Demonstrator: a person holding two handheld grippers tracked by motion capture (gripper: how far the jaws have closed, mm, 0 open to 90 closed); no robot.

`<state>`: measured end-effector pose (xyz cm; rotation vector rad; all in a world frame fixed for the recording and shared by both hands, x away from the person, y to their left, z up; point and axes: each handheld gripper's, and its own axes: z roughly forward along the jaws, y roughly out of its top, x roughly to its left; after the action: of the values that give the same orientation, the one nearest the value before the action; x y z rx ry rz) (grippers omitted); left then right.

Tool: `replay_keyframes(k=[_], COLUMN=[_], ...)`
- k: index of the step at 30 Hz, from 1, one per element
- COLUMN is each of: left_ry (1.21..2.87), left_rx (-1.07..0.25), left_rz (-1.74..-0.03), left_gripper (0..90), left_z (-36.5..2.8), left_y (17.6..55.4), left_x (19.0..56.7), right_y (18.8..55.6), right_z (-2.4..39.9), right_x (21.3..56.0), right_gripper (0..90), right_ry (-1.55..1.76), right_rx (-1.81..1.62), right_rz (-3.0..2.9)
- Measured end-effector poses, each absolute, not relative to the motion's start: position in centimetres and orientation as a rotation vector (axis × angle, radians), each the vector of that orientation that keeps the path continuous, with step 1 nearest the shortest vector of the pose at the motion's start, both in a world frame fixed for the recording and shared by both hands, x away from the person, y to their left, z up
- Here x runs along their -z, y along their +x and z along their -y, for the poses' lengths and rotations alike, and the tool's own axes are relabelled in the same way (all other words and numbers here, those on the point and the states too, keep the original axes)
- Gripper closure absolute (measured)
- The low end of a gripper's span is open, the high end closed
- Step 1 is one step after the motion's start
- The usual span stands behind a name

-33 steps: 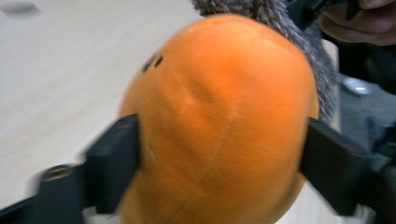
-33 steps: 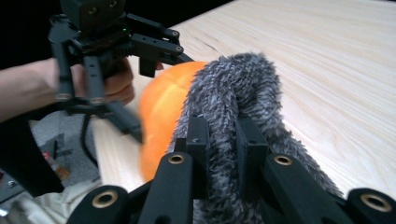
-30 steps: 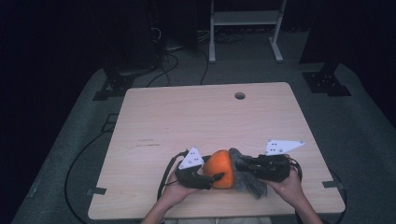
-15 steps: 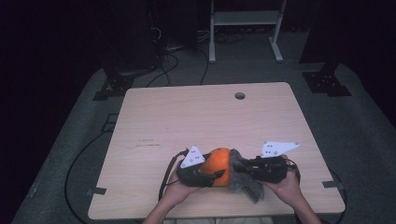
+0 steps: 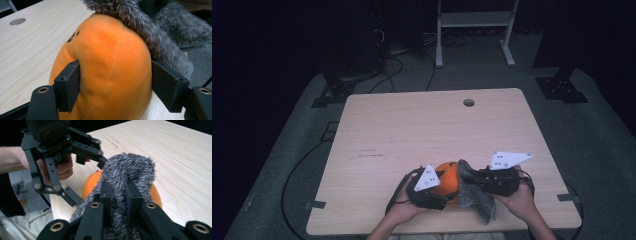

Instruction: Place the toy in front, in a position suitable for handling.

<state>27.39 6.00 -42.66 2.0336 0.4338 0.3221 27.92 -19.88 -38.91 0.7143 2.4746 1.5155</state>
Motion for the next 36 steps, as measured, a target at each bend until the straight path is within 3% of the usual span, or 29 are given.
replay_keyframes(k=[4, 11, 15, 23, 31, 36], left_ry=[2.014, 2.077, 2.096, 2.077, 2.118, 2.089], left_rx=[-0.319, -0.347, -0.374, -0.347, -0.396, -0.374], left_rz=[-0.462, -0.371, -0.329, -0.327, -0.244, -0.289], left_gripper=[19.9, 31.1, 31.9, 33.4, 32.3, 33.2], left_z=[-6.0, -5.0, -4.9, -5.2, -4.5, -5.0], left_y=[27.8, 26.8, 26.4, 26.7, 26.0, 26.4], left_x=[42.6, 43.2, 43.3, 43.5, 43.6, 43.5], right_y=[28.4, 26.6, 26.9, 28.7, 27.6, 29.3], right_z=[20.9, 18.4, 18.0, 21.9, 19.0, 21.6], right_x=[39.6, 38.4, 38.2, 39.6, 38.4, 39.6], right_gripper=[78.5, 78.5, 78.6, 79.2, 78.3, 78.8], right_ry=[0.759, 0.61, 0.602, 0.819, 0.645, 0.819], right_rx=[-1.494, -1.371, -1.401, -1.356, -1.457, -1.47], right_rz=[-2.489, -2.514, -2.528, -2.481, -2.556, -2.506])
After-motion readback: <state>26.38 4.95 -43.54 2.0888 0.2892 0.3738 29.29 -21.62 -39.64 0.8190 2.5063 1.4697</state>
